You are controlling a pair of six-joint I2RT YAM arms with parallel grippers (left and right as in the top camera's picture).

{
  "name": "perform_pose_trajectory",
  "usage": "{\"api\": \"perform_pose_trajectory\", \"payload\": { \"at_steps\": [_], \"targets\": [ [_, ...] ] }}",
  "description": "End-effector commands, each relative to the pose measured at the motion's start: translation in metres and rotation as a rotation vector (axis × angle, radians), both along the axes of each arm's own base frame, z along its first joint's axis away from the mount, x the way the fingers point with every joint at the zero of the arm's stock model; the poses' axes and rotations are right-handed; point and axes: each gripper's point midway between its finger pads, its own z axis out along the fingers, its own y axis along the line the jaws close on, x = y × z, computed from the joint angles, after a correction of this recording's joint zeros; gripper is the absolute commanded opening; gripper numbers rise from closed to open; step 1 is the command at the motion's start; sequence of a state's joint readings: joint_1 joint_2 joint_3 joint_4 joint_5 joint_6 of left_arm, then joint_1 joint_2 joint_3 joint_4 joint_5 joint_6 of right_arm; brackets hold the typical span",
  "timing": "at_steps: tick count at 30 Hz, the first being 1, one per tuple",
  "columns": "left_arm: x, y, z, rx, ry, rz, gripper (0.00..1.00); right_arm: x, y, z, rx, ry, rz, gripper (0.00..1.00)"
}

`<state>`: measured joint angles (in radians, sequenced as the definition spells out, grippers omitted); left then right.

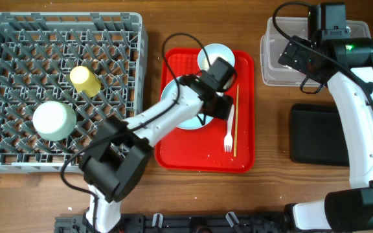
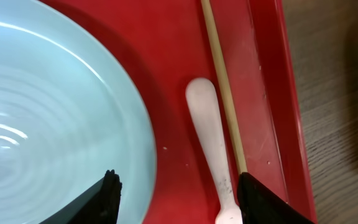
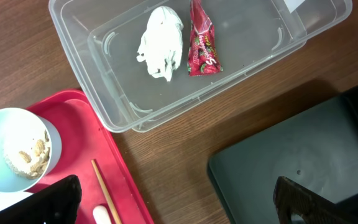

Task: Sort waste into correct bins and load items into the dishwasher rack

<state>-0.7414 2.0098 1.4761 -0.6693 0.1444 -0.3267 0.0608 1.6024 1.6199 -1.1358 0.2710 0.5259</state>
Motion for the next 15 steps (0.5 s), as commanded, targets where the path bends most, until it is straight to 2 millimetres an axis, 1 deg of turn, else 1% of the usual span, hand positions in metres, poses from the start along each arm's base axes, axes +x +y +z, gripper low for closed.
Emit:
{"api": "perform_pose_trajectory", "payload": {
  "at_steps": [1, 3, 4, 8, 12, 15],
  "targets": [
    [-0.006, -0.001, -0.019, 0.095, -0.037, -0.015, 0.54, -0.003, -0.002, 0.008, -0.021, -0.021, 0.002, 1.00],
    [-0.005, 0.000, -0.024, 0.139, -0.068, -0.012, 0.52, -0.003, -0.002, 0.008, -0.021, -0.021, 0.003, 1.00],
    [-0.001, 0.005, -0.026, 0.169, -0.091, 0.012, 0.49, -0.003, -0.002, 0.008, -0.021, -0.021, 0.003, 1.00],
    [0.011, 0.017, -0.025, 0.229, -0.148, 0.057, 0.45, -0.003, -0.002, 0.008, -0.021, -0.021, 0.002, 1.00],
    [0.008, 0.020, -0.029, 0.241, -0.144, 0.046, 0.39, -0.003, -0.002, 0.008, -0.021, -0.021, 0.002, 1.00],
    [-0.003, 0.019, -0.038, 0.245, -0.117, 0.025, 0.38, -0.003, -0.002, 0.008, -0.021, -0.021, 0.003, 1.00]
  ]
}}
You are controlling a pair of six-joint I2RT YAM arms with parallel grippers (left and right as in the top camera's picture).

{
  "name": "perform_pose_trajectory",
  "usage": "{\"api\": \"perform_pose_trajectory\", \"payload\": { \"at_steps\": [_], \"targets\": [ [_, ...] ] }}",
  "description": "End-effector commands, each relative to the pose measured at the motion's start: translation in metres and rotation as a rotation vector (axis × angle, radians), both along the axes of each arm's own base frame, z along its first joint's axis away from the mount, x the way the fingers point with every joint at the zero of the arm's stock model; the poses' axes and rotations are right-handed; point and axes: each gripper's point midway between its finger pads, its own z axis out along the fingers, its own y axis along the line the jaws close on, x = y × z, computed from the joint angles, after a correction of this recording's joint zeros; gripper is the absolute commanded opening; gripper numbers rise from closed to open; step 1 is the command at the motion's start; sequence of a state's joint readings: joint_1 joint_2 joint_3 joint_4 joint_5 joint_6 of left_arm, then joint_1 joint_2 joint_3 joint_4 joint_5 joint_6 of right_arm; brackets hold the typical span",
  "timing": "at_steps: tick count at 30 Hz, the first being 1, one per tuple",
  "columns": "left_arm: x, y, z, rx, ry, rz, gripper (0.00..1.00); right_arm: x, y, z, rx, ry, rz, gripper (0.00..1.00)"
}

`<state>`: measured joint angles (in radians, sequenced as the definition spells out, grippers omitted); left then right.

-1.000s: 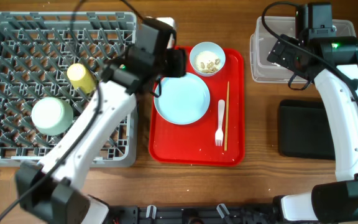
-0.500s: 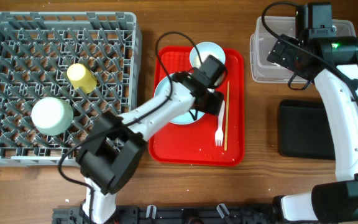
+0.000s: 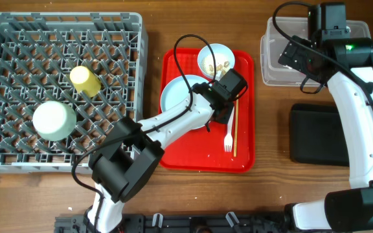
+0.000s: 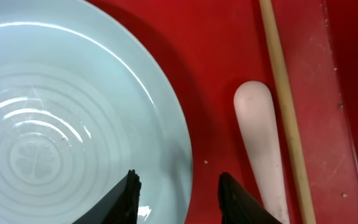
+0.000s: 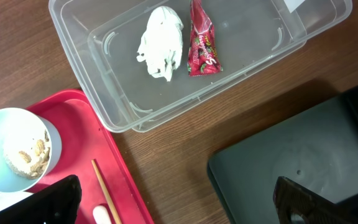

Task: Sort waste into correct bins and load items into the dishwasher rack

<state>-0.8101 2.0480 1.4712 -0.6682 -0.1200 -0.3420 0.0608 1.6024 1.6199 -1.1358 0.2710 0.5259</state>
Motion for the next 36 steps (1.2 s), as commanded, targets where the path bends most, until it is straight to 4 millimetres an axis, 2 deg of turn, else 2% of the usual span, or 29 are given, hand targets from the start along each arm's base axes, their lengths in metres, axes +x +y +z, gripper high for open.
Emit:
{"api": "perform_pose_trajectory", "payload": {
  "at_steps": [1, 6, 10, 12, 15, 20, 23, 27, 32, 36],
  "targets": [
    [-0.012, 0.006, -0.022, 0.048, 0.030, -0.008, 0.38, -0.003, -0.002, 0.008, -0.021, -0.021, 0.003, 1.00],
    [-0.018, 0.007, -0.041, 0.080, 0.059, -0.018, 0.38, -0.003, -0.002, 0.008, -0.021, -0.021, 0.003, 1.00],
    [-0.018, 0.007, -0.042, 0.081, 0.059, -0.018, 0.18, -0.003, -0.002, 0.008, -0.021, -0.021, 0.002, 1.00],
    [-0.018, 0.007, -0.042, 0.081, 0.059, -0.018, 0.04, -0.003, -0.002, 0.008, -0.021, -0.021, 0.002, 1.00],
    [-0.016, 0.009, -0.042, 0.108, 0.041, -0.060, 0.04, -0.003, -0.002, 0.008, -0.021, -0.021, 0.002, 1.00],
    [-0.011, 0.026, -0.036, 0.257, -0.062, -0.053, 0.04, -0.003, -0.002, 0.008, -0.021, -0.021, 0.002, 1.00],
    [-0.012, 0.024, -0.031, 0.315, -0.125, -0.067, 0.04, -0.003, -0.002, 0.008, -0.021, -0.021, 0.003, 1.00],
    [-0.010, 0.021, -0.016, 0.370, -0.215, -0.074, 0.04, -0.003, -0.002, 0.008, -0.021, -0.021, 0.002, 1.00],
    [-0.006, 0.014, -0.003, 0.355, -0.229, -0.073, 0.04, -0.003, -0.002, 0.008, -0.021, -0.021, 0.002, 1.00],
    [0.002, 0.021, 0.018, 0.384, -0.295, -0.049, 0.04, -0.003, -0.002, 0.008, -0.021, -0.021, 0.002, 1.00]
  ]
}}
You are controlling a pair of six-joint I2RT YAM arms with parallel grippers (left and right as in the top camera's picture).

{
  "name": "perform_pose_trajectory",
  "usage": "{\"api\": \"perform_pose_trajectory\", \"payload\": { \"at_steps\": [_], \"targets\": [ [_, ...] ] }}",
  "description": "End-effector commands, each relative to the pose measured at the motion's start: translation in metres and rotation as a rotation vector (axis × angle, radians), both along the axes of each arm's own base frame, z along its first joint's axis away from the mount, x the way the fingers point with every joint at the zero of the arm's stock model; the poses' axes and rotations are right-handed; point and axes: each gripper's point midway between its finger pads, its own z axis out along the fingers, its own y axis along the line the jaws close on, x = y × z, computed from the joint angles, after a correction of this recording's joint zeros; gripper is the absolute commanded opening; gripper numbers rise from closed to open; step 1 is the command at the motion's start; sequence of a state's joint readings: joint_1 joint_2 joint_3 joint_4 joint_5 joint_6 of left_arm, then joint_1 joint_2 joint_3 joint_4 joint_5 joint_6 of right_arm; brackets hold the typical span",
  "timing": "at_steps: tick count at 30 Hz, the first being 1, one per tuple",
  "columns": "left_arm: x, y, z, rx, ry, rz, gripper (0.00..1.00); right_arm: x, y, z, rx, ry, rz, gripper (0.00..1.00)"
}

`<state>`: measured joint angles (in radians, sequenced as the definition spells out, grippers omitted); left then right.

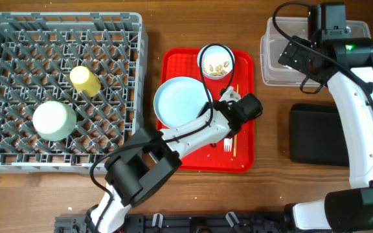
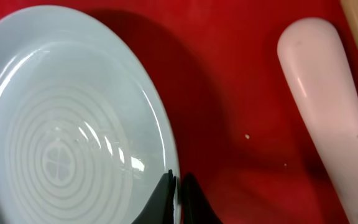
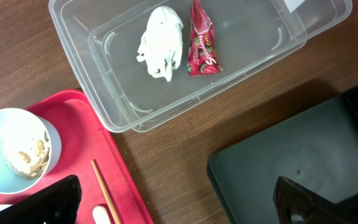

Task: Sort waste into correct bins and load items into the dishwasher rack

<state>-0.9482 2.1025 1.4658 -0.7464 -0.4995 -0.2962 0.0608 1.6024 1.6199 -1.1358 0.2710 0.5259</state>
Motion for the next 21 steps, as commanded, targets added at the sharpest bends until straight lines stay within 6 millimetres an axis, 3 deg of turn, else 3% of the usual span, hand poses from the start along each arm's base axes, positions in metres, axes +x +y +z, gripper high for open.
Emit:
{"api": "perform_pose_trajectory", "payload": {
  "at_steps": [1, 12, 21],
  "targets": [
    [0.017, 0.006, 0.033, 0.027, -0.116, 0.020, 0.04, -0.003, -0.002, 0.008, -0.021, -0.021, 0.002, 1.00],
    [0.025, 0.020, 0.087, 0.015, -0.232, 0.055, 0.04, -0.003, -0.002, 0.008, -0.021, -0.021, 0.002, 1.00],
    [0.015, 0.033, 0.101, -0.049, -0.240, 0.180, 0.04, -0.003, -0.002, 0.008, -0.021, -0.021, 0.002, 1.00]
  ]
}}
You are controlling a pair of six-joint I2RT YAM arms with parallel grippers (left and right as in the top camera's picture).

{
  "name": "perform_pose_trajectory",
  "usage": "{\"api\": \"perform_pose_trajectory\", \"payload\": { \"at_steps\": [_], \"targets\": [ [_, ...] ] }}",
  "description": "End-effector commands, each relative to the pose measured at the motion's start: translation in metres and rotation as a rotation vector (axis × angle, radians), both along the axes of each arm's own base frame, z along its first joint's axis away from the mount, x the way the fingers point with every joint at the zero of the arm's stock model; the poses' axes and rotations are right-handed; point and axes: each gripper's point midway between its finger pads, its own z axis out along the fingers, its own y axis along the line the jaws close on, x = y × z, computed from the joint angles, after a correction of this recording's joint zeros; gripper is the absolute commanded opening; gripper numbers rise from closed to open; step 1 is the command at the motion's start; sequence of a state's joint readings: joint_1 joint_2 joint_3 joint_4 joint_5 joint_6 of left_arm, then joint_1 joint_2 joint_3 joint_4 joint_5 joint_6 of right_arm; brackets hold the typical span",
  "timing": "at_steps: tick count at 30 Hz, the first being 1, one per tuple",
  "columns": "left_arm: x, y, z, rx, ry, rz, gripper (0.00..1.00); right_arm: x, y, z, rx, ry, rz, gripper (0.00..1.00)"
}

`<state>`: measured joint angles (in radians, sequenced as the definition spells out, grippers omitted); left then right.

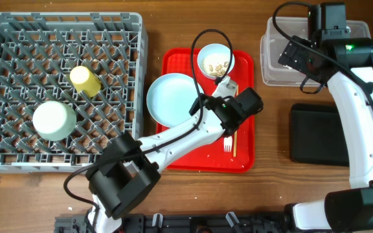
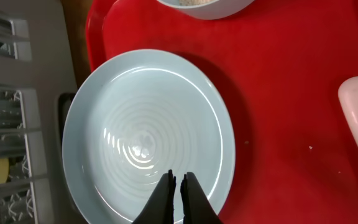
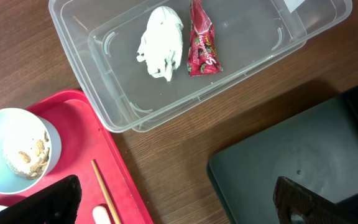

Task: Sort waste into correct bins and load items into the dishwasher rack

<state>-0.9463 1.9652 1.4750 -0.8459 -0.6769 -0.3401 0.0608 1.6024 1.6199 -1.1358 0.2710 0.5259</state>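
The pale blue plate (image 1: 171,99) hangs over the red tray's (image 1: 203,162) left edge, toward the grey dishwasher rack (image 1: 140,65). My left gripper (image 1: 204,103) is shut on the plate's right rim; in the left wrist view its fingertips (image 2: 169,182) pinch the near edge of the plate (image 2: 148,124). A small bowl with food scraps (image 1: 215,60) sits at the tray's back. The white fork (image 1: 228,141) and a wooden chopstick (image 1: 234,123) lie on the tray's right side. My right gripper (image 3: 182,205) is open above the table, between the tray and the bins.
The rack holds a yellow cup (image 1: 84,79) and a pale green cup (image 1: 54,120). A clear bin (image 3: 197,56) at the back right holds a white tissue (image 3: 160,40) and a red wrapper (image 3: 201,50). A black bin (image 3: 303,162) sits in front of it.
The plate has shifted left and now overhangs the tray's left edge, with my left gripper still shut on its rim. The wrist camera sees the whole plate. The right arm is unchanged.
My left gripper was open over the plate's right rim beside the fork, then narrower around that rim. Then it was shut on the rim. Now the plate has moved left toward the rack. The right gripper stayed open by the clear bin throughout.
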Motion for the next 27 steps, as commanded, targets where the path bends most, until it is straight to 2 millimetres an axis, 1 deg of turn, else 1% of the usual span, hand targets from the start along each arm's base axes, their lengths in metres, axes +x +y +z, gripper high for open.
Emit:
{"api": "perform_pose_trajectory", "payload": {
  "at_steps": [1, 2, 3, 4, 5, 6, 7, 8, 11, 12, 14, 15, 18, 19, 20, 21, 22, 23, 25, 26, 27],
  "targets": [
    [0.000, 0.008, 0.034, -0.103, -0.063, 0.101, 0.04, -0.003, -0.002, 0.008, -0.021, -0.021, 0.002, 1.00],
    [-0.005, 0.007, 0.036, -0.124, -0.034, 0.093, 0.04, -0.003, -0.002, 0.008, -0.021, -0.021, 0.003, 1.00],
    [-0.011, 0.005, 0.037, -0.146, -0.002, 0.084, 0.17, -0.003, -0.002, 0.008, -0.021, -0.021, 0.002, 1.00],
    [-0.015, 0.003, 0.038, -0.165, 0.021, 0.078, 0.25, -0.003, -0.002, 0.008, -0.021, -0.021, 0.002, 1.00],
    [-0.019, 0.000, 0.038, -0.190, 0.050, 0.068, 0.29, -0.003, -0.002, 0.008, -0.021, -0.021, 0.002, 1.00],
    [-0.023, -0.004, 0.037, -0.213, 0.074, 0.061, 0.35, -0.003, -0.002, 0.008, -0.021, -0.021, 0.003, 1.00],
    [-0.024, -0.005, 0.038, -0.223, 0.080, 0.058, 0.48, -0.003, -0.002, 0.008, -0.021, -0.021, 0.002, 1.00],
    [-0.024, -0.004, 0.038, -0.230, 0.077, 0.069, 0.56, -0.003, -0.002, 0.008, -0.021, -0.021, 0.002, 1.00],
    [-0.017, 0.004, 0.047, -0.275, 0.056, 0.126, 0.67, -0.003, -0.002, 0.008, -0.021, -0.021, 0.003, 1.00],
    [-0.013, 0.010, 0.053, -0.298, 0.042, 0.155, 0.74, -0.003, -0.002, 0.008, -0.021, -0.021, 0.002, 0.99],
    [-0.004, 0.025, 0.070, -0.355, 0.019, 0.209, 0.78, -0.003, -0.002, 0.008, -0.021, -0.021, 0.002, 1.00],
    [0.001, 0.036, 0.080, -0.394, 0.000, 0.259, 0.82, -0.003, -0.002, 0.008, -0.021, -0.021, 0.003, 1.00],
    [0.015, 0.078, 0.116, -0.517, -0.047, 0.376, 0.85, -0.003, -0.002, 0.008, -0.021, -0.021, 0.003, 1.00],
    [0.020, 0.105, 0.136, -0.576, -0.080, 0.430, 0.98, -0.003, -0.002, 0.008, -0.021, -0.021, 0.002, 1.00],
    [0.022, 0.125, 0.149, -0.611, -0.105, 0.470, 0.99, -0.003, -0.002, 0.008, -0.021, -0.021, 0.002, 1.00],
    [0.023, 0.151, 0.164, -0.650, -0.140, 0.524, 1.00, -0.003, -0.002, 0.008, -0.021, -0.021, 0.002, 1.00],
    [0.022, 0.173, 0.175, -0.682, -0.164, 0.569, 1.00, -0.003, -0.002, 0.008, -0.021, -0.021, 0.002, 1.00],
    [0.017, 0.202, 0.186, -0.725, -0.199, 0.651, 1.00, -0.003, -0.002, 0.008, -0.021, -0.021, 0.002, 1.00],
    [0.002, 0.251, 0.199, -0.773, -0.251, 0.806, 1.00, -0.003, -0.002, 0.008, -0.021, -0.021, 0.002, 1.00],
    [-0.013, 0.283, 0.203, -0.777, -0.275, 0.898, 1.00, -0.003, -0.002, 0.008, -0.021, -0.021, 0.002, 1.00],
    [-0.024, 0.302, 0.203, -0.770, -0.282, 0.962, 1.00, -0.003, -0.002, 0.008, -0.021, -0.021, 0.002, 1.00]
  ]
}}
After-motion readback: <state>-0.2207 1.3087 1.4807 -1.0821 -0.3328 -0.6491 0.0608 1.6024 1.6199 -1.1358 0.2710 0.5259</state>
